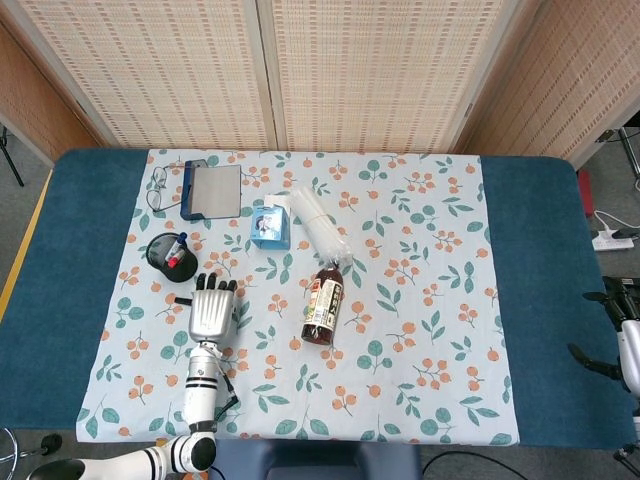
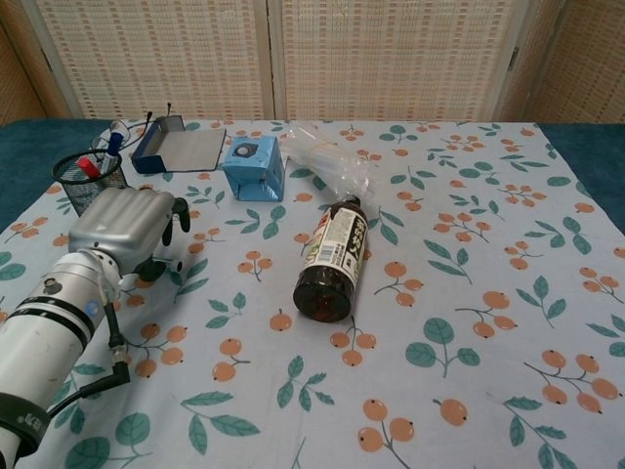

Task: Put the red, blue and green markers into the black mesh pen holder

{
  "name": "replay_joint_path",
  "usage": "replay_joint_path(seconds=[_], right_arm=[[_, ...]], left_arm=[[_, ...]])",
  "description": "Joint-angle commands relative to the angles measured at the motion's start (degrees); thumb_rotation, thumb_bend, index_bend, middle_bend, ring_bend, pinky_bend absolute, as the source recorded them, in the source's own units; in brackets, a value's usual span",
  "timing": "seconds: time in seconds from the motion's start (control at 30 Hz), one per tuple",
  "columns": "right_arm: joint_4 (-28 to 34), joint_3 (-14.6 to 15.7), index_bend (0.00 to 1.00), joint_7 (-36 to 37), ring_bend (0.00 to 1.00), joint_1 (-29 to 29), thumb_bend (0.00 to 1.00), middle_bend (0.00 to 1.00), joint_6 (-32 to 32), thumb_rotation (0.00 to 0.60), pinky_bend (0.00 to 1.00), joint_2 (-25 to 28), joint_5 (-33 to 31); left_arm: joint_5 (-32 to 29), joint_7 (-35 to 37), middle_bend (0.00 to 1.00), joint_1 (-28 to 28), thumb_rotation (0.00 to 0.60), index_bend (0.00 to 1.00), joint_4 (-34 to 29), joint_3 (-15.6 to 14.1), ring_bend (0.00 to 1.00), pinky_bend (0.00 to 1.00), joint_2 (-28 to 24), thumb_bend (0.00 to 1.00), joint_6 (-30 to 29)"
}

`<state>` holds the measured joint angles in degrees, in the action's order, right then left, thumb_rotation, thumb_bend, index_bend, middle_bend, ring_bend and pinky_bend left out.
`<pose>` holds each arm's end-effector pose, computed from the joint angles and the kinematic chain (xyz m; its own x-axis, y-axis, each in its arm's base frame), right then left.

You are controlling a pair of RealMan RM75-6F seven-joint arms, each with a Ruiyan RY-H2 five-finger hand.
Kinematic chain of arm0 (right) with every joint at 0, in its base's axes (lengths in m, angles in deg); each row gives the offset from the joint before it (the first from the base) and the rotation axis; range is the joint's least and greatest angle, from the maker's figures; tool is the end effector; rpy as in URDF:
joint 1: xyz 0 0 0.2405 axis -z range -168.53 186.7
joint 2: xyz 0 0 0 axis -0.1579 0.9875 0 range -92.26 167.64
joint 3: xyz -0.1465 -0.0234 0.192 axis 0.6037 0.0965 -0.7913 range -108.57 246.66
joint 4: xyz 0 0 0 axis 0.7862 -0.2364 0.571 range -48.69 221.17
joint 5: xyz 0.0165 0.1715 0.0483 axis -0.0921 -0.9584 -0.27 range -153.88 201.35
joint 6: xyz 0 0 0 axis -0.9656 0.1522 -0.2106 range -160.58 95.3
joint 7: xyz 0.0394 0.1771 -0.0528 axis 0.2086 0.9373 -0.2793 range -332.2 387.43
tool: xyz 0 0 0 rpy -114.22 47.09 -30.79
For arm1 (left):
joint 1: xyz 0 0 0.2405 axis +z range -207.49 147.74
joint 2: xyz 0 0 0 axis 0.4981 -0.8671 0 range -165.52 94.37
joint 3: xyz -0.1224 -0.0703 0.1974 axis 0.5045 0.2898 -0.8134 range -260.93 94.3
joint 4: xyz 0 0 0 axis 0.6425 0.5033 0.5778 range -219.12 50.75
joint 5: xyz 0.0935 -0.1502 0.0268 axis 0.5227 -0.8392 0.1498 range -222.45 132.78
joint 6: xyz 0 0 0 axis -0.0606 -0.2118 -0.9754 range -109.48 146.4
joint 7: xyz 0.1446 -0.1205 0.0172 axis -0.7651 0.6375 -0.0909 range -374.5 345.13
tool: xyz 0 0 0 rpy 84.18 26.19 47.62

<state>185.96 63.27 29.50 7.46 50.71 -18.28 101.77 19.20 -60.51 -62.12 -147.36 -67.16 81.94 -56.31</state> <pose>-0.3025 -0.2119 0.2255 0.3608 0.0020 0.9326 -0.9201 0.1640 0.3556 -0.1587 0.3415 -0.0548 0.6181 0.0401 0.7851 0.7861 -0.0334 -0.6171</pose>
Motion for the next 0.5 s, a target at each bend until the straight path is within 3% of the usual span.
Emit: replay_joint_path(seconds=[0.03,0.5], right_arm=[[0.06,-0.01,0.28,-0.05,0.22,0.06,0.10,0.08,0.12,0.600,0.18,0.00,0.08],[0.18,-0.04,0.28,-0.10,0.22,0.14,0.10,0.08,0.28,0.600,0.18,0.08,0.10]], left_arm=[[-0.23,-0.04,0.46,0.08,0.600,0.39,0.09,-0.16,0.20,0.19,-0.05,0.28,0.08],[-0.85,1.76,0.47,-0.36,0.600,0.40,2.93,-0.17,0.21,0.19,0.58,0.28,1.07]])
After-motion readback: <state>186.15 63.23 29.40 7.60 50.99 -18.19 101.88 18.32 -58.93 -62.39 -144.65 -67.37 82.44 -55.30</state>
